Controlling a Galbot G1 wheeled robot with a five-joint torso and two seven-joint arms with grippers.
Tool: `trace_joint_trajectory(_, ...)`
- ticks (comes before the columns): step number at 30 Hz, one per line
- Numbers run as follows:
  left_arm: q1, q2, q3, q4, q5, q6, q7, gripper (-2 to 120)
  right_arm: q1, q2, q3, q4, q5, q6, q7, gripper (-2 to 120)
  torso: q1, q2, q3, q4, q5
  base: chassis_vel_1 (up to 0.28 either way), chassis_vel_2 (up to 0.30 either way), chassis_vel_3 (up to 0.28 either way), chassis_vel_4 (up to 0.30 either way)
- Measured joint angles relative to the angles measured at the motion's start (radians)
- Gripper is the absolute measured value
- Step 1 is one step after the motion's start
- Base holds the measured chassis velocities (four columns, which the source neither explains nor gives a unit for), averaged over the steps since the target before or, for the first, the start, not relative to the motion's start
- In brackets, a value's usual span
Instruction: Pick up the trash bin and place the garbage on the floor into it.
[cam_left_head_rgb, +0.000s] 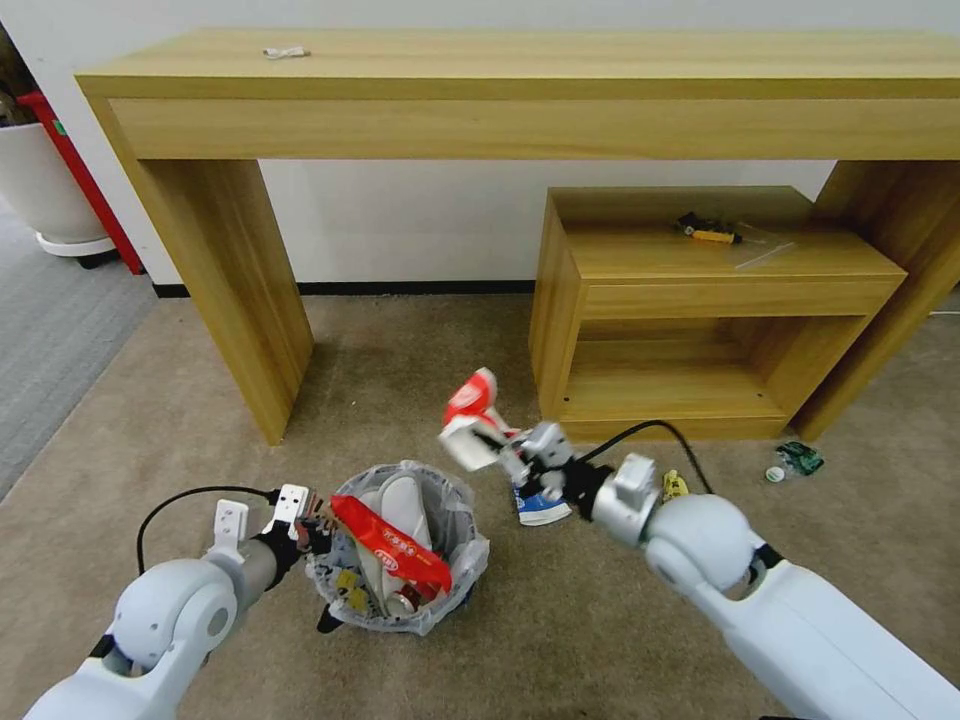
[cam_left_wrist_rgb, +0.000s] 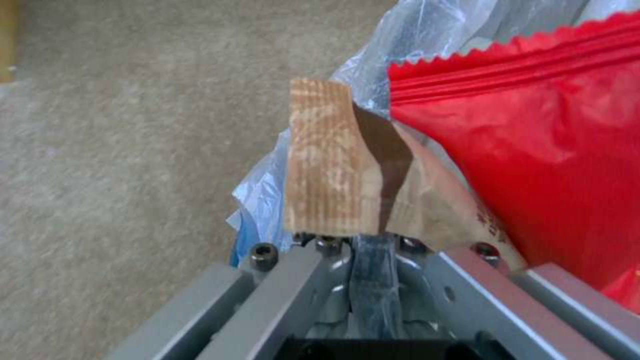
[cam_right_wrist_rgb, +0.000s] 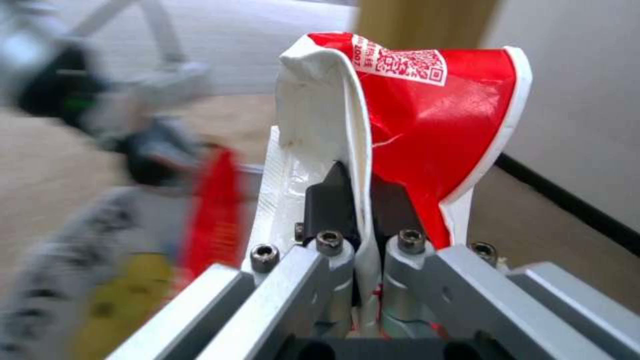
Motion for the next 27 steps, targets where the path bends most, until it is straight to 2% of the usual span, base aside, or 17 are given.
trace_joint_trajectory(2, -0.021, 0.001, 0.018, 0.007, -0.014, 0.0, -0.006, 0, 0.018, 0.0, -0.057, 0.013, -0.015, 0.0, -0.009, 0, 0.0, 0.0, 0.0, 0.0001, 0.0, 0.0, 0.0, 0.0, 0.0)
trace_joint_trajectory(6, -0.034, 0.003, 0.03, 0.01, -0.036, 0.0, -0.018, 0, 0.023, 0.008, -0.104, 0.007, -0.036, -0.004, -0.011, 0, 0.0, 0.0, 0.0, 0.0002, 0.0, 0.0, 0.0, 0.0, 0.0)
trace_joint_trajectory(21, -0.013, 0.022, 0.018, -0.03, -0.084, 0.0, -0.045, 0, -0.003, 0.059, -0.16, -0.141, -0.087, 0.005, 0.006, 0, 0.0, 0.0, 0.0, 0.0002, 0.0001, 0.0, 0.0, 0.0, 0.0)
trace_joint_trajectory(26, 0.007, 0.027, 0.003, -0.038, -0.085, 0.0, -0.042, 0, -0.007, 0.067, -0.165, -0.149, -0.089, 0.0, 0.021, 0, 0.0, 0.0, 0.0, 0.0003, 0.0001, 0.0, 0.0, 0.0, 0.0)
trace_joint_trajectory(27, 0.013, 0.028, -0.002, -0.04, -0.085, 0.0, -0.04, 0, -0.008, 0.068, -0.165, -0.147, -0.089, -0.003, 0.027, 5, 0.0, 0.0, 0.0, 0.0003, 0.0001, 0.0, 0.0, 0.0, 0.0)
